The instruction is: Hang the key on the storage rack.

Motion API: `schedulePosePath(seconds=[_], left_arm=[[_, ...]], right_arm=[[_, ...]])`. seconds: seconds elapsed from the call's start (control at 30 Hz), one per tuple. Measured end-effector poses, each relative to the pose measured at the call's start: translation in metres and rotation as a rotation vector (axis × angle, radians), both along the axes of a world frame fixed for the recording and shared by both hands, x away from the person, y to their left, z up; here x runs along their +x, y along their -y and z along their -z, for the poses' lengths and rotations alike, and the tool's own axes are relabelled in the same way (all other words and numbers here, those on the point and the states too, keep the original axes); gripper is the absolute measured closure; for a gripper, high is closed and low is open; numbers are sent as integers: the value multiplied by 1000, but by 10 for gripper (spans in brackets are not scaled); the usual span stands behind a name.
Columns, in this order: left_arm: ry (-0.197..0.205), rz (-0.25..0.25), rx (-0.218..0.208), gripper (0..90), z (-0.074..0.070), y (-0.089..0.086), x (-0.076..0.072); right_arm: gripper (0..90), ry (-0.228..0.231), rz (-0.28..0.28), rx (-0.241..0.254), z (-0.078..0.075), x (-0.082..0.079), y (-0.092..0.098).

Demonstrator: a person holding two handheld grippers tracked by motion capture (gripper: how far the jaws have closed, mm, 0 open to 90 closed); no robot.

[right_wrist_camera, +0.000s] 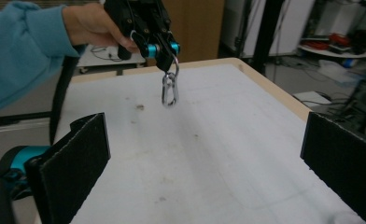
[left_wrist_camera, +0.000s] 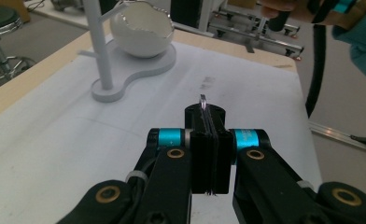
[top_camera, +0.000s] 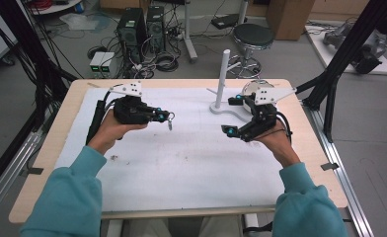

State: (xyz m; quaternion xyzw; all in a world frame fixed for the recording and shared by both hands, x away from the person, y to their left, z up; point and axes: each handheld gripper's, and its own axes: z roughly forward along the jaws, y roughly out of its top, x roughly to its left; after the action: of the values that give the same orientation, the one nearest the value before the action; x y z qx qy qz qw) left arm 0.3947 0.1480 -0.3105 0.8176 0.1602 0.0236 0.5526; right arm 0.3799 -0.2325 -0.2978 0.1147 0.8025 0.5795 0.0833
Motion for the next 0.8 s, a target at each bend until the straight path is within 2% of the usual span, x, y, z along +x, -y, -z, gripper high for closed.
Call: schedulePosePath(seconds=[0.13, 0.17, 0.2, 0.27, 0.47, 0.57, 0.67, 0.73, 0.8], left_arm=[[22, 36, -39, 889, -3, 6, -6], [24, 43, -48, 889, -4, 8, -7], [30, 47, -52, 889, -4, 10, -8], [35, 61, -57, 890, -5, 12, -10], [33, 109, -78, 889, -5, 22, -15], [27, 117, -84, 889, -4, 25, -16], [38, 120, -100, 889, -1, 25, -17], [24, 121, -114, 889, 3, 25, -17], [23, 118, -117, 889, 6, 25, -18]], right_arm=[[5, 2, -60, -19, -2, 11, -18], [5, 2, -60, -19, -2, 11, -18], [5, -3, -87, -20, -1, 14, -25], [5, -31, -106, -20, 1, 15, -31], [6, -48, -157, -36, 7, 17, -48], [33, -53, -200, -43, 10, 17, -58], [36, -54, -219, -45, 11, 17, -61], [45, -50, -230, -50, 12, 17, -65], [58, -66, -238, -56, 13, 17, -68]])
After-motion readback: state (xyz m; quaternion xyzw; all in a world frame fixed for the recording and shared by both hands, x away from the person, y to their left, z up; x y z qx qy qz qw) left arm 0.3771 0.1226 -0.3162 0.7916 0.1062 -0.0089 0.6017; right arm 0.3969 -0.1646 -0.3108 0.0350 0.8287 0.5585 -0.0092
